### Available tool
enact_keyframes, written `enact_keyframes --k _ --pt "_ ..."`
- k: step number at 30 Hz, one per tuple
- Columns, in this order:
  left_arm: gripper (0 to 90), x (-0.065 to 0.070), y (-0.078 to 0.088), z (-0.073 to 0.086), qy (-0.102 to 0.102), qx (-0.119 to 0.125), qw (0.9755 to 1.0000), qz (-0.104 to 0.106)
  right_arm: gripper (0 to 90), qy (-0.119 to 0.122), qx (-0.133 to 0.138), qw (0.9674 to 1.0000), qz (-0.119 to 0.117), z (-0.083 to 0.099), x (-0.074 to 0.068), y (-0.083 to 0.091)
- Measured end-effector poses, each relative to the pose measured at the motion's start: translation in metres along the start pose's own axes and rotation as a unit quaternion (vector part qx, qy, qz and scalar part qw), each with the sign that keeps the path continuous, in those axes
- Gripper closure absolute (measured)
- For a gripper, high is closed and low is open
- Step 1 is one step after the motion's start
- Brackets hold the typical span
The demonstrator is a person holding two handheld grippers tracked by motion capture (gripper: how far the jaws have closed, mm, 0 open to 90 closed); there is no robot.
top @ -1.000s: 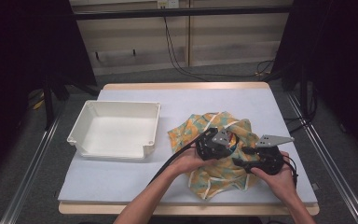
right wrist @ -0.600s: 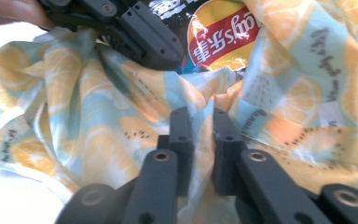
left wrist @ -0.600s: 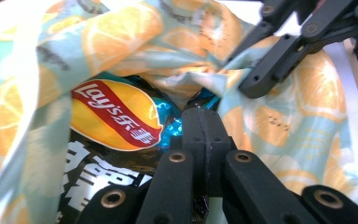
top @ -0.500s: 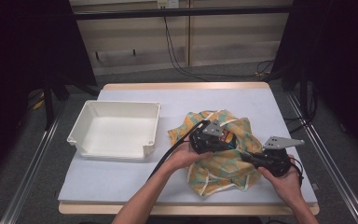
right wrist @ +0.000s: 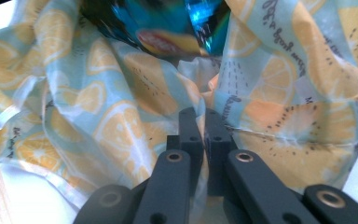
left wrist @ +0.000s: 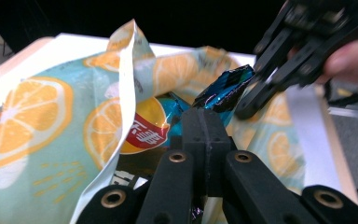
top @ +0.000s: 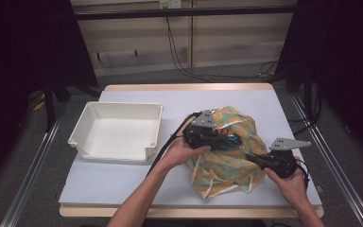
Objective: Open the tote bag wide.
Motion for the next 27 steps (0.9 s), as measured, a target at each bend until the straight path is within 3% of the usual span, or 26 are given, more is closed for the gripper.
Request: enact_keyframes --k 4,14,17,20,27 --pt "90.0 0.000 0.007 -0.011 -0.008 0.008 0.9999 0.001 89.3 -0.004 -0.002 1.0000 0.001 0.001 0.002 -0.005" --pt "90.0 0.008 0.022 -0.039 -0.014 0.059 0.9981 0.014 88.8 -0.007 -0.004 0.9999 -0.012 0.001 0.004 -0.011" --pt "90.0 0.008 0.023 -0.037 -0.013 0.059 0.9981 0.007 85.4 -0.010 -0.006 0.9999 -0.012 0.002 0.007 -0.013" --pt "90.0 0.005 0.025 -0.030 -0.007 0.062 0.9981 0.006 76.0 -0.004 -0.002 0.9999 -0.014 0.001 0.005 -0.009" --pt "90.0 0.001 0.036 -0.023 -0.011 0.053 0.9984 -0.019 63.3 0.003 0.026 0.9995 -0.020 -0.010 -0.002 0.008"
Point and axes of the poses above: each handheld gripper's, and its own axes: y roughly backward along the jaws, z roughly out of its underside, x roughly to its right, the point moved 4 cm from there along -y, roughly forward along the jaws, and after that the axes turned 14 degrees about -y, right-handed, at the moved point
